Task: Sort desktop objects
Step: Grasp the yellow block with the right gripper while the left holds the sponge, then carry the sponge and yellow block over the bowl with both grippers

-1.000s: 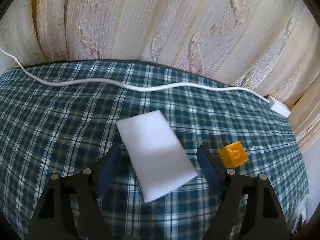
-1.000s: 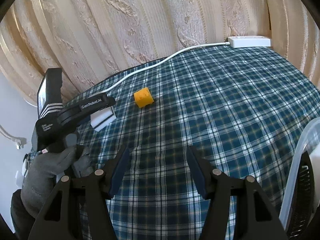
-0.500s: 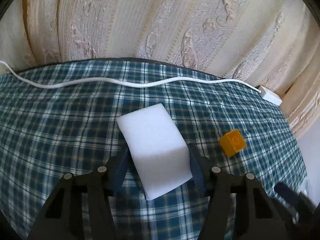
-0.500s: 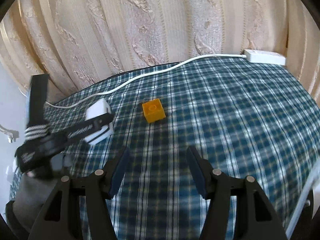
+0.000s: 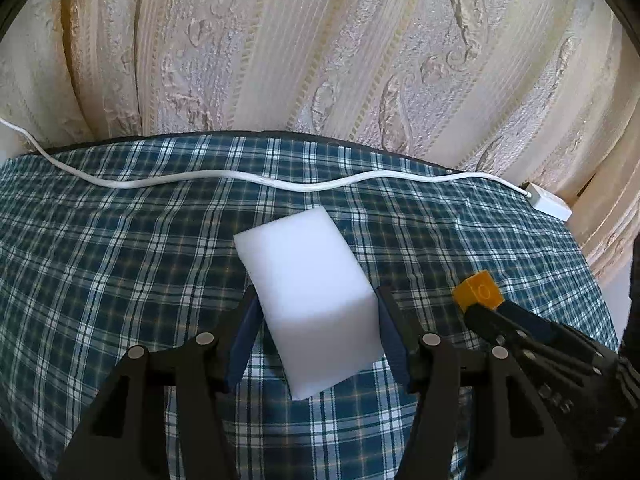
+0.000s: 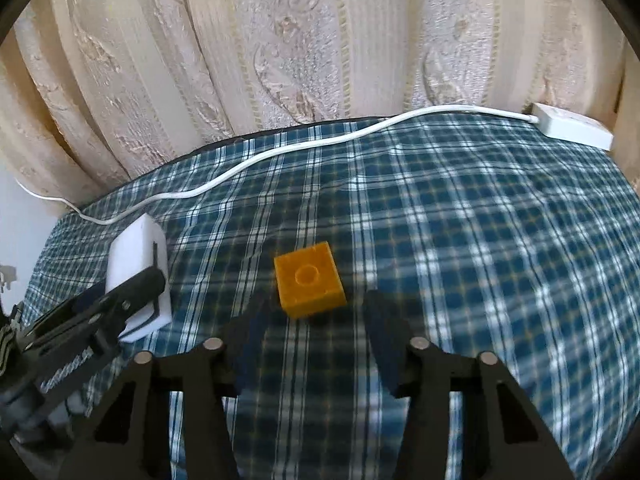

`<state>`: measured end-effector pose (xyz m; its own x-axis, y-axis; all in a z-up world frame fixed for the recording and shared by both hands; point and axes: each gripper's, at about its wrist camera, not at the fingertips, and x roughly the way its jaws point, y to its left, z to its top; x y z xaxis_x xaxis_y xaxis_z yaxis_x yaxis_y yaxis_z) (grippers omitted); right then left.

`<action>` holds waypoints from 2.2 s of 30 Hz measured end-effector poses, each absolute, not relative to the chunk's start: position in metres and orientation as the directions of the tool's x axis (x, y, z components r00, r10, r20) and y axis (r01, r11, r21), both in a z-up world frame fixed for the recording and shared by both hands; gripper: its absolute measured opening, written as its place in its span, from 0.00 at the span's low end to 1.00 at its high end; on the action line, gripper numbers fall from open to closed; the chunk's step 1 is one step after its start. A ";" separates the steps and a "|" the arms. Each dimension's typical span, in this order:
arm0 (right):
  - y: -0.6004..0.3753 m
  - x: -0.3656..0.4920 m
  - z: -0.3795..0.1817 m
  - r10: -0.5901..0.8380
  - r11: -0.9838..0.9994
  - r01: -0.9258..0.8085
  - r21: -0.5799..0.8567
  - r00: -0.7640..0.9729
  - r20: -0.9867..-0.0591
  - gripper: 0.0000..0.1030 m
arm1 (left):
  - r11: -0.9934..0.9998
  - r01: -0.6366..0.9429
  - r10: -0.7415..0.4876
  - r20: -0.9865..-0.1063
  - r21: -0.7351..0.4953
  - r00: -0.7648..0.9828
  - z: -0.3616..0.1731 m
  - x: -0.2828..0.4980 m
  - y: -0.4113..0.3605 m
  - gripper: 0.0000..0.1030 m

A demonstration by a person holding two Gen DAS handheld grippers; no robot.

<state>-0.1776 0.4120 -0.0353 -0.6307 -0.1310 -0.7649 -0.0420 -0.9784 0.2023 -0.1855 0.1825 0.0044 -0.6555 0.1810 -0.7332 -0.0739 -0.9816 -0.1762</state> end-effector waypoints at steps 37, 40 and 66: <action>0.473 0.012 0.040 -0.020 -0.936 -0.206 0.284 -0.777 -0.630 0.37 | -0.889 -0.424 0.426 -0.652 -0.173 -0.627 0.053 -0.095 0.290 0.58; 0.491 0.037 0.045 0.029 -0.927 -0.252 0.279 -0.788 -0.615 0.37 | -0.873 -0.455 0.451 -0.649 -0.176 -0.613 0.055 -0.081 0.302 0.58; 0.621 0.138 0.030 0.225 -0.819 -0.506 0.271 -0.717 -0.660 0.38 | -0.721 -0.658 0.607 -0.656 -0.216 -0.450 0.061 0.000 0.420 0.59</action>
